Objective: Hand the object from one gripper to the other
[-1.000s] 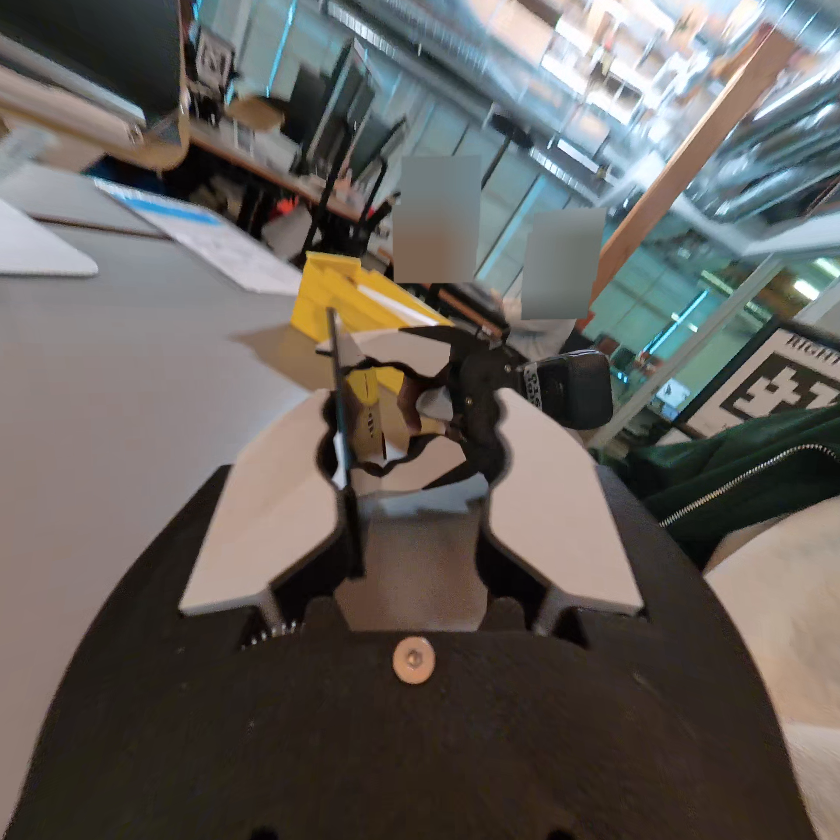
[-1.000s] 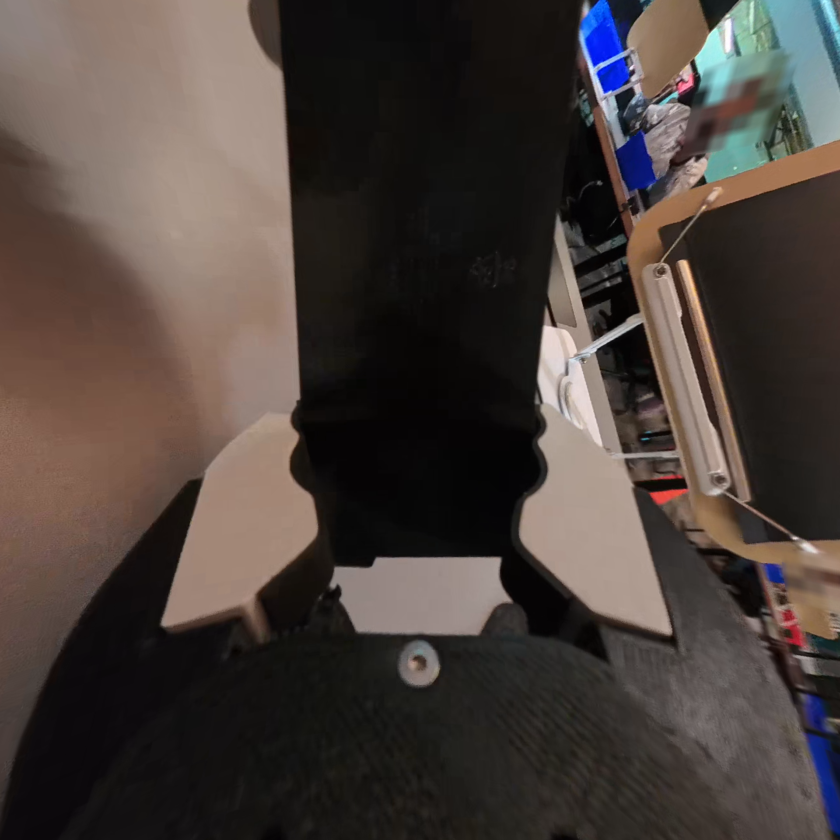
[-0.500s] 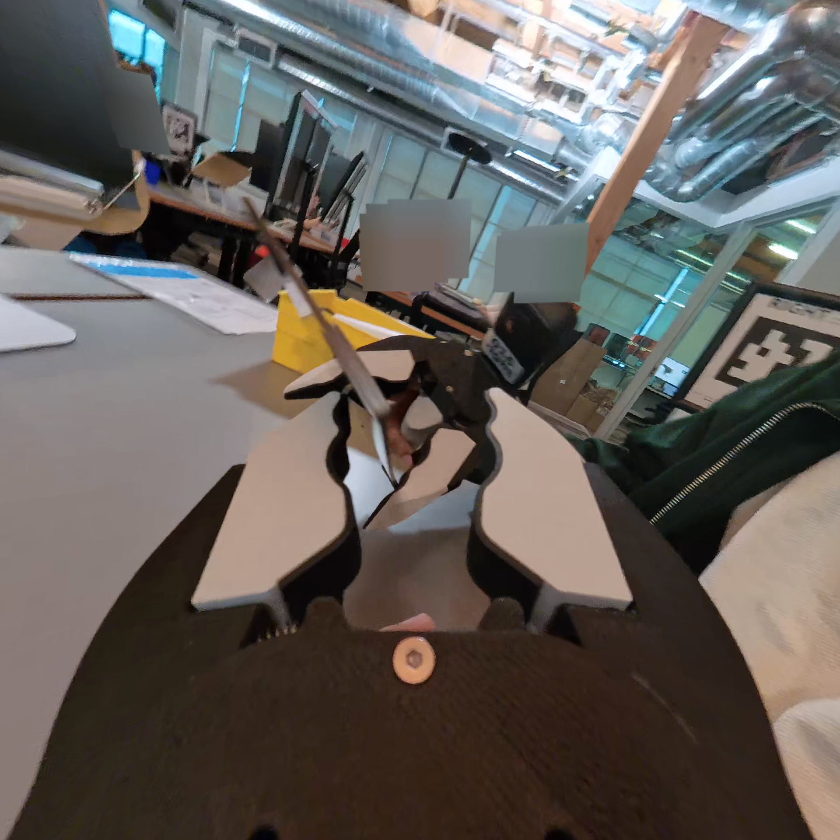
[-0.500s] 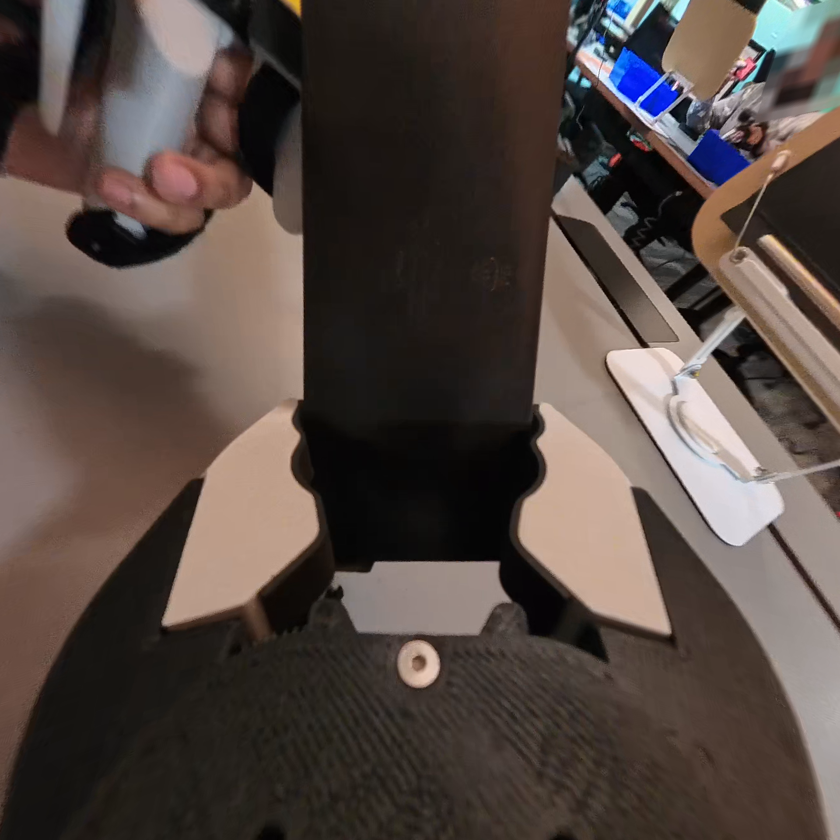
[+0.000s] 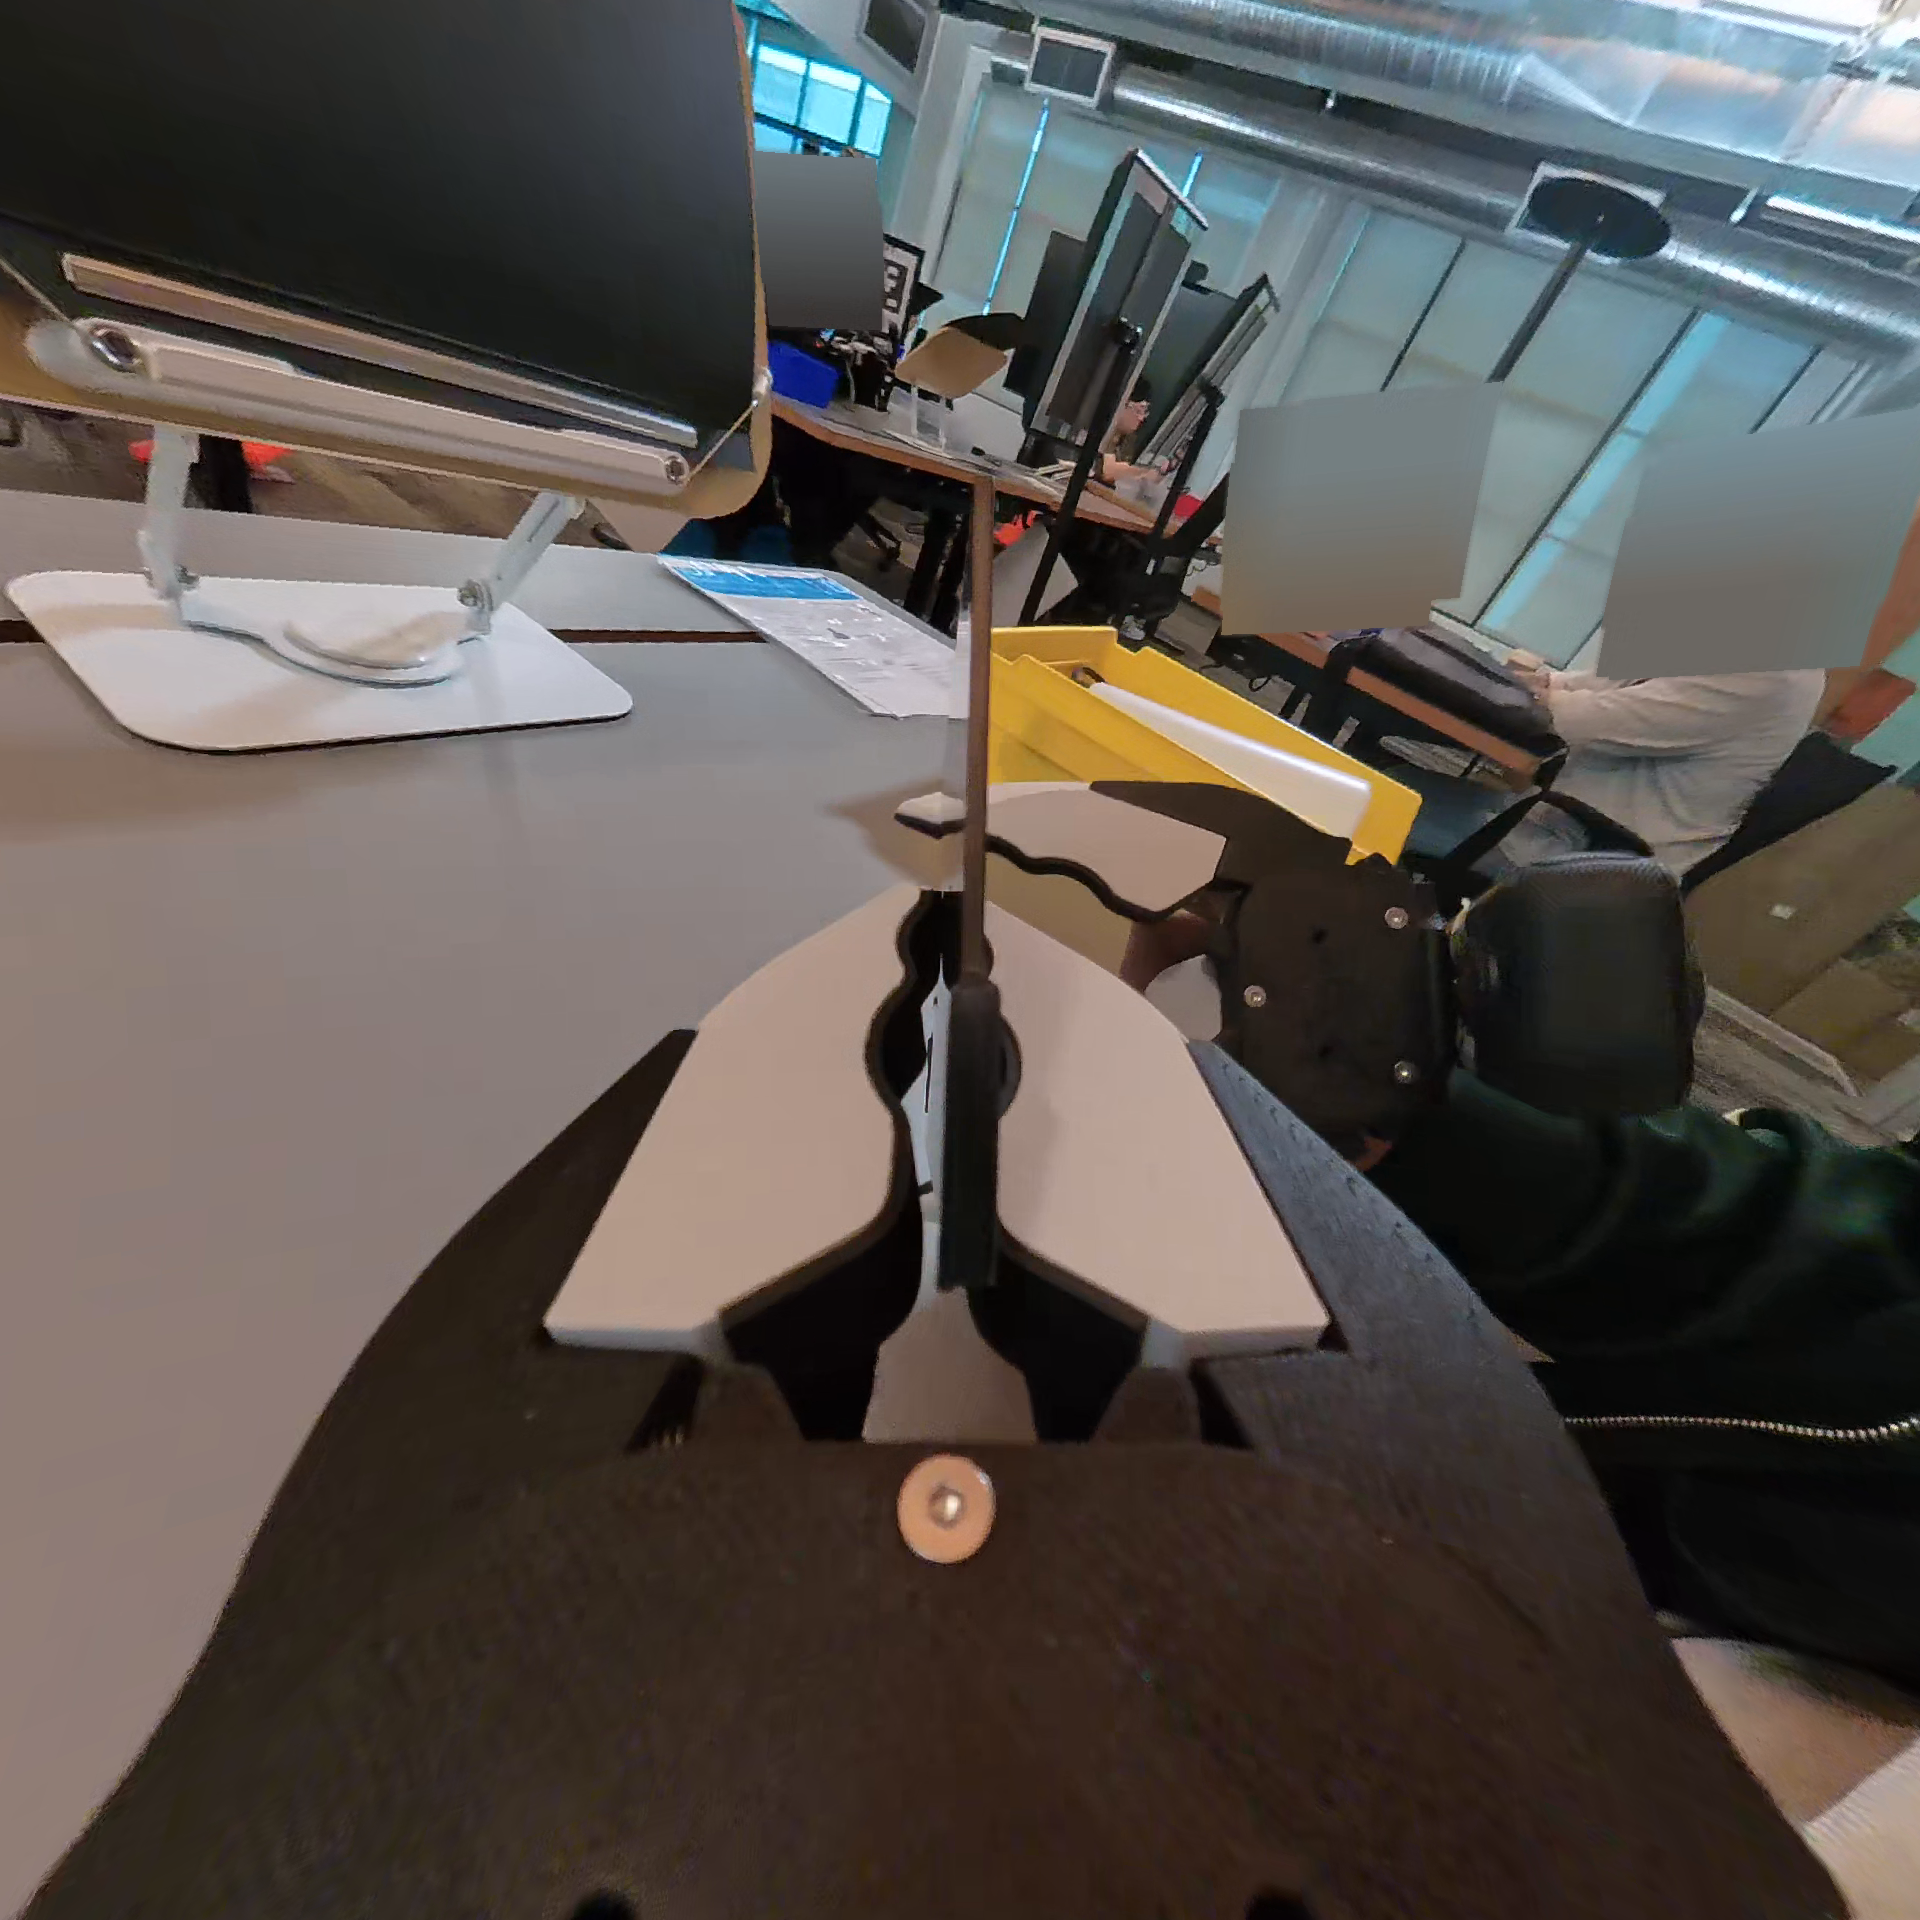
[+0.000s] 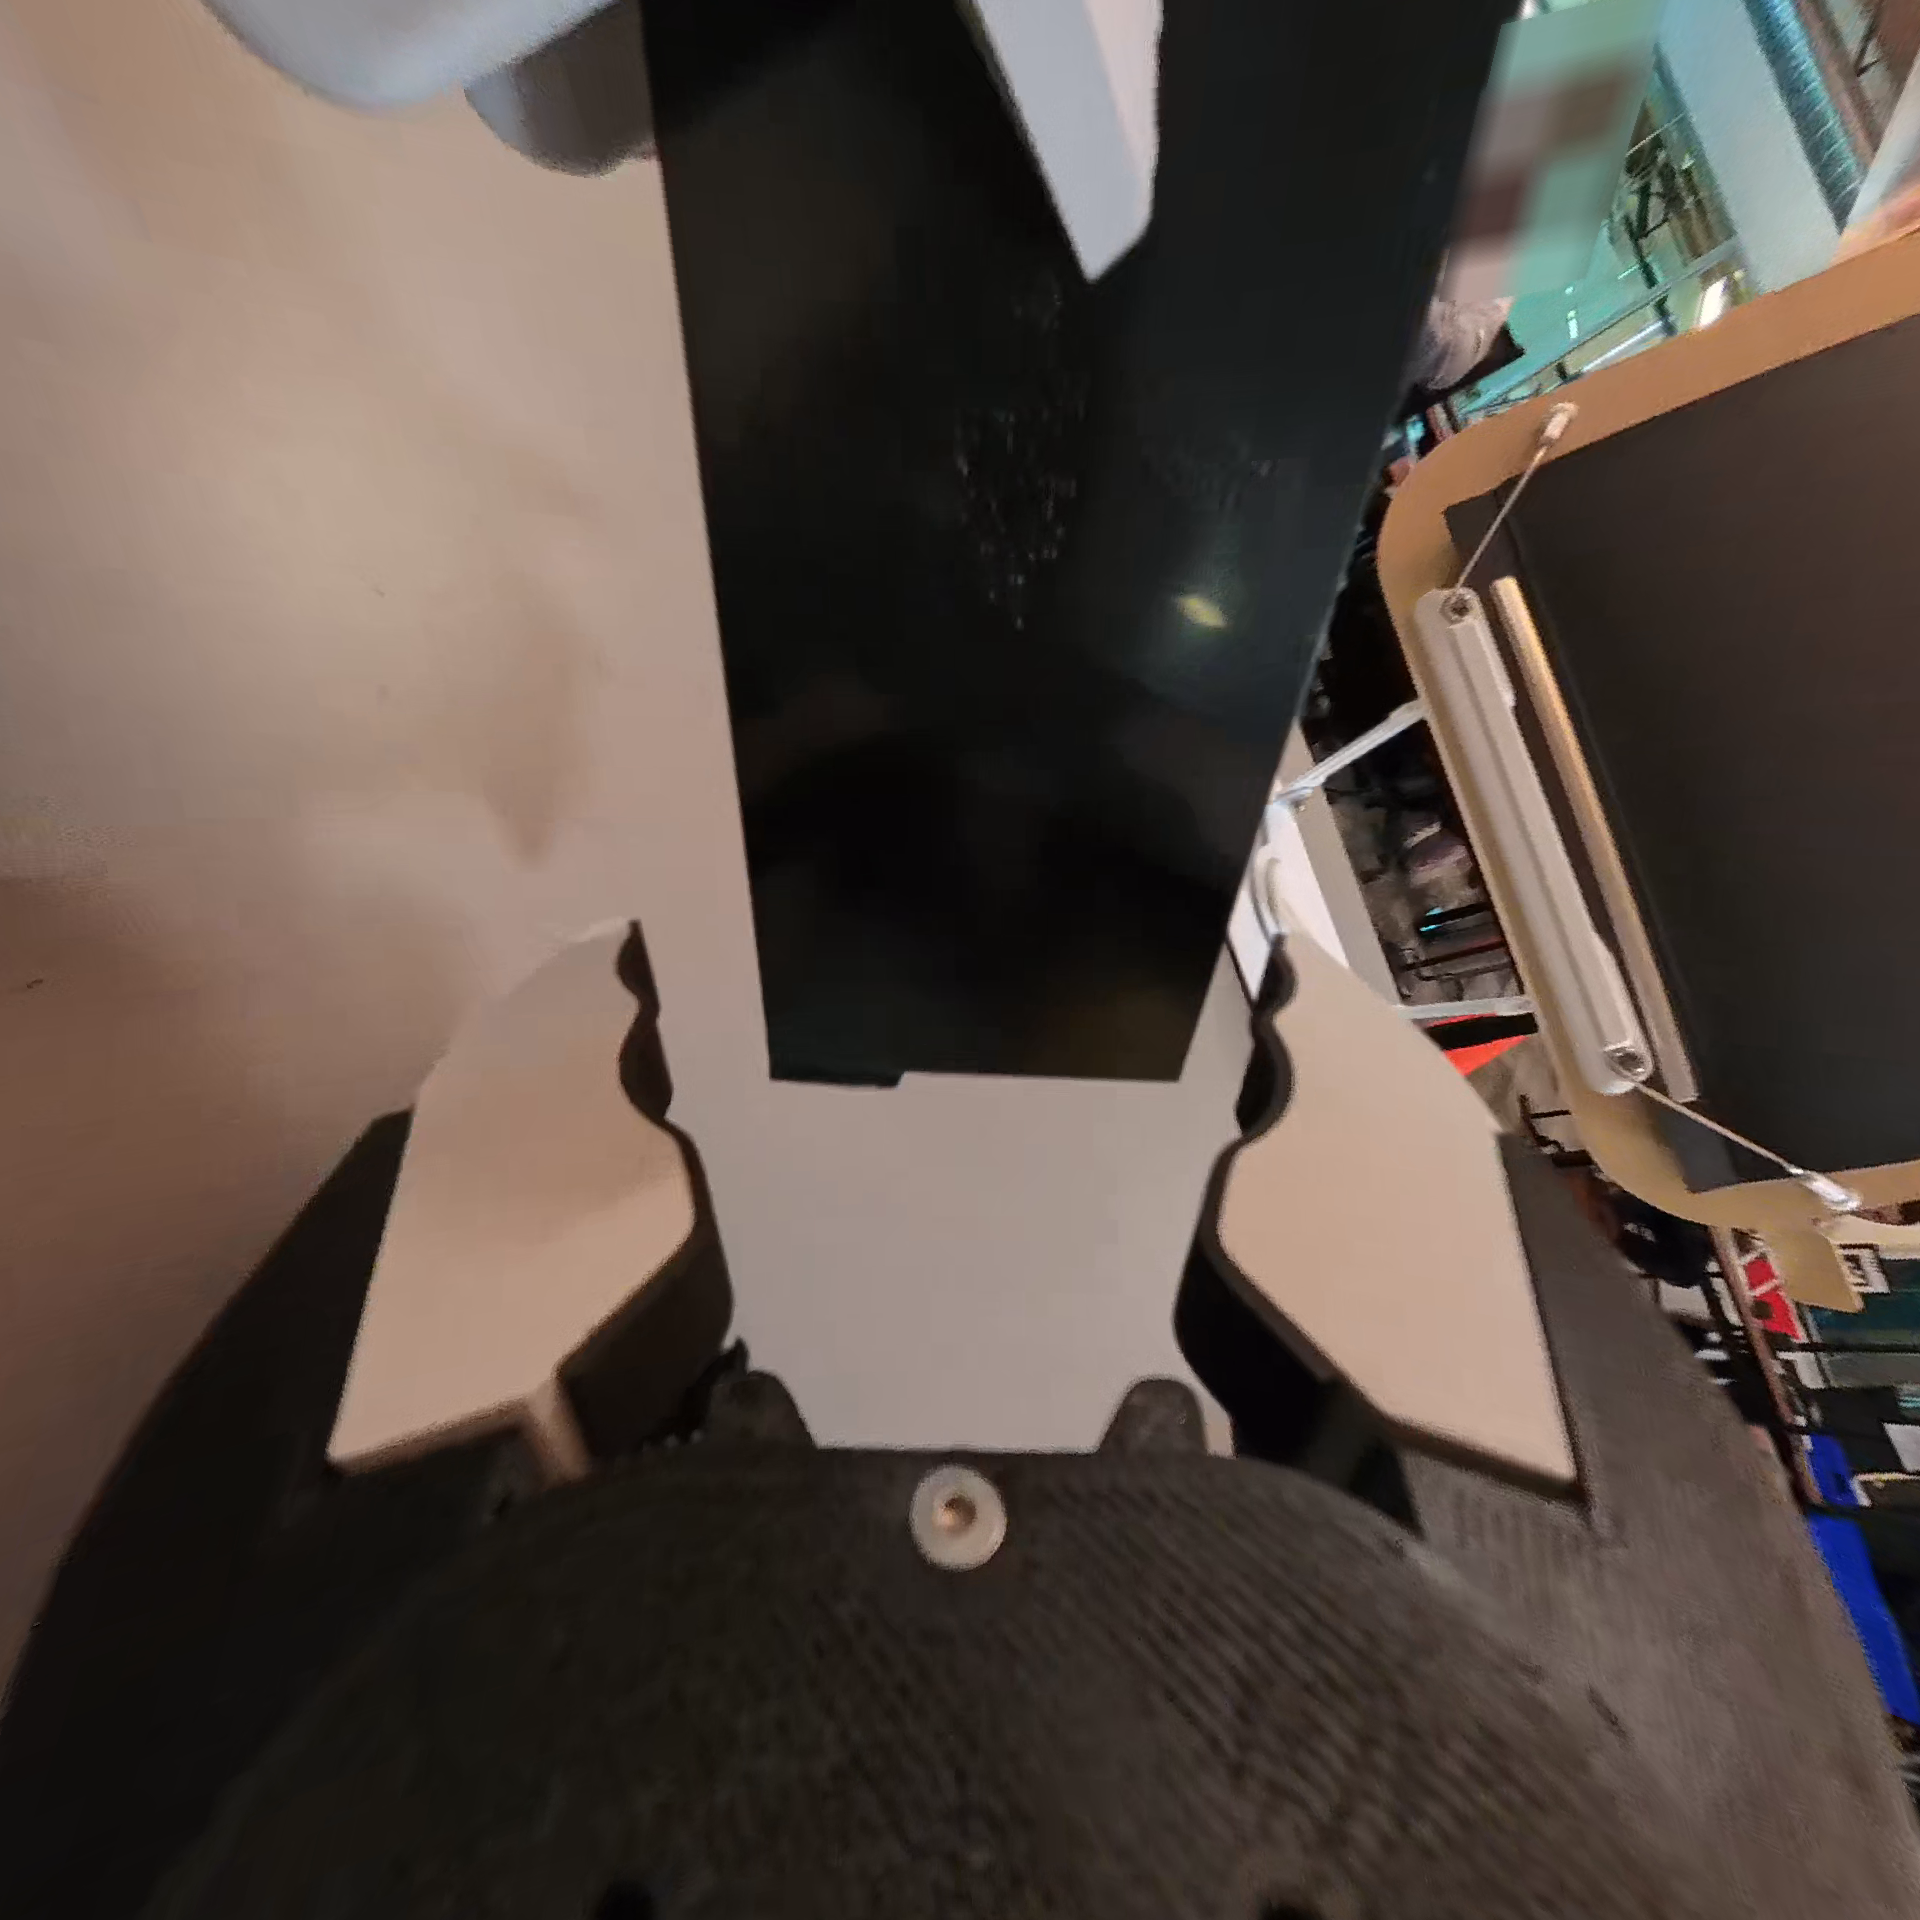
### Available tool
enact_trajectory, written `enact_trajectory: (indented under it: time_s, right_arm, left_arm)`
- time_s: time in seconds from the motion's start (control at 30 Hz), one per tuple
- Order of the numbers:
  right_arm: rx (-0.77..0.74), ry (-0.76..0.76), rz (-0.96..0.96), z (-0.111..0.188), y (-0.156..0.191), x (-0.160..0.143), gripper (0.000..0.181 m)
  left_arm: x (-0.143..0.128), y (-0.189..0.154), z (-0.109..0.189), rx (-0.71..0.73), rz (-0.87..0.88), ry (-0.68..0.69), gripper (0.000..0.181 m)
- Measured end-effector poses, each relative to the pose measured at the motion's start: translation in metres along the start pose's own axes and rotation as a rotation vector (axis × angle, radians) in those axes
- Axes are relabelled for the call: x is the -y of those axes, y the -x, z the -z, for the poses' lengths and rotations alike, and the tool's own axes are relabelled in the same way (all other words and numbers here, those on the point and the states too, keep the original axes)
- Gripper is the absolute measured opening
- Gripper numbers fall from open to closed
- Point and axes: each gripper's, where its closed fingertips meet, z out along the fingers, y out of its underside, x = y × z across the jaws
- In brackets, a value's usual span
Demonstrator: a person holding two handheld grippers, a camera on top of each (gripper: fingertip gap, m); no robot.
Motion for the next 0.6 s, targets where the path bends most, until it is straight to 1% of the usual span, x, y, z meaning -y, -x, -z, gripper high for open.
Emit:
enact_trajectory:
  time_s: [0.13, 0.17, 0.37, 0.4, 0.43, 0.47, 0.5, 0.53, 0.57, 0.6]
  right_arm:
    - [-0.014, 0.018, -0.003, 0.002, -0.001, 0.001, 0.101]
    - [-0.015, 0.025, -0.010, 0.003, -0.002, 0.000, 0.089]
    - [-0.008, -0.018, -0.018, 0.010, -0.006, 0.007, 0.088]
    - [-0.008, -0.035, -0.024, 0.011, -0.007, 0.009, 0.088]
    - [-0.001, -0.061, -0.049, 0.012, -0.008, 0.012, 0.088]
    - [0.015, -0.094, -0.103, 0.014, -0.009, 0.016, 0.088]
    - [0.037, -0.134, -0.172, 0.017, -0.012, 0.022, 0.088]
    - [0.050, -0.174, -0.238, 0.021, -0.016, 0.026, 0.088]
    - [0.068, -0.214, -0.299, 0.025, -0.021, 0.029, 0.088]
    - [0.103, -0.267, -0.352, 0.030, -0.023, 0.034, 0.087]
  left_arm:
    - [-0.003, -0.011, -0.005, -0.037, 0.018, 0.007, 0.002]
    - [-0.004, -0.012, -0.005, -0.033, 0.012, 0.009, 0.002]
    - [0.004, -0.019, -0.003, -0.077, -0.020, -0.012, 0.003]
    - [0.007, -0.022, -0.002, -0.104, -0.039, -0.023, 0.007]
    - [0.011, -0.030, -0.001, -0.155, -0.059, -0.049, 0.016]
    - [0.017, -0.037, 0.000, -0.202, -0.072, -0.093, 0.029]
    - [0.024, -0.042, 0.001, -0.223, -0.081, -0.144, 0.053]
    - [0.029, -0.045, 0.001, -0.237, -0.090, -0.179, 0.071]
    - [0.030, -0.047, 0.001, -0.246, -0.098, -0.188, 0.087]
    - [0.029, -0.049, 0.000, -0.252, -0.112, -0.183, 0.097]
